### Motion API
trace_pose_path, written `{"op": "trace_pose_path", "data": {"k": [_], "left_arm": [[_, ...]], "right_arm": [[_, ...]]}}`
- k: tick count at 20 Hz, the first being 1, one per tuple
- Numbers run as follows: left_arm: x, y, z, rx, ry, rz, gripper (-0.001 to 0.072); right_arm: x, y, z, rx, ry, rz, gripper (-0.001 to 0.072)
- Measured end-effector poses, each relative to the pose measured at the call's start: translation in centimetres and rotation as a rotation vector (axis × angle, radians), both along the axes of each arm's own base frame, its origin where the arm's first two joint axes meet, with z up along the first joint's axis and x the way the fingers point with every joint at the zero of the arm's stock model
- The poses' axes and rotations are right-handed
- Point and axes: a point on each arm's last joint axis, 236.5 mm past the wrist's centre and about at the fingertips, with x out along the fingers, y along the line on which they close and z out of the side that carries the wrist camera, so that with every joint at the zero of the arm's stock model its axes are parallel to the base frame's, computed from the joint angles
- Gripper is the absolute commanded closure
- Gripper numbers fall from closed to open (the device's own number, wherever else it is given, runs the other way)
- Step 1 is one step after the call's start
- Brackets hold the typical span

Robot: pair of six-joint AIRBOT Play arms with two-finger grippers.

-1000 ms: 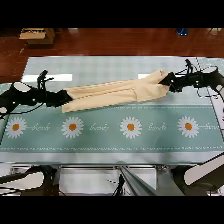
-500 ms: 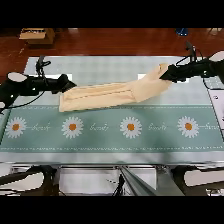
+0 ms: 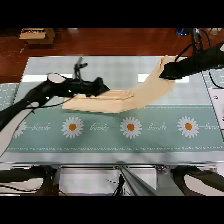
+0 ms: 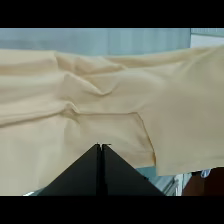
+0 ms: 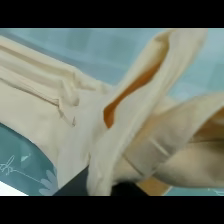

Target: Fold the shirts.

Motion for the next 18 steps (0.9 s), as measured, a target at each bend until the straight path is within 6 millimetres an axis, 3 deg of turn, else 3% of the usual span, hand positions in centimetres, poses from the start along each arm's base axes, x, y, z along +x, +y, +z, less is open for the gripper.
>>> {"op": "trace_pose_path", "data": {"k": [6,10,12,14,16,18], "left_arm": [[-7.1,-9.0,-3.8,-0.056,0.161,-0.125,0.0685],[-9.5,-12.3,-4.9,-0.109,0.232,-0.130,0.0687],[-8.4,-12.2,-4.5,-0.129,0.217,-0.098,0.0687],[-6.3,-10.8,-2.9,-0.152,0.173,-0.062,0.0687],[-3.3,-8.0,-0.5,-0.156,0.094,-0.017,0.0687],[-0.2,-3.8,2.9,-0.154,-0.012,0.030,0.0686]], "right_arm": [[-4.1,3.5,3.3,-0.019,-0.028,0.029,0.0692],[-6.1,4.8,4.4,-0.023,-0.031,0.037,0.0692],[-6.5,4.5,4.4,-0.046,-0.029,0.031,0.0692],[-6.6,4.2,4.3,-0.066,-0.030,0.024,0.0692],[-6.7,4.4,4.2,-0.073,-0.031,0.028,0.0692],[-6.7,5.7,3.9,-0.077,-0.038,0.058,0.0692]]}}
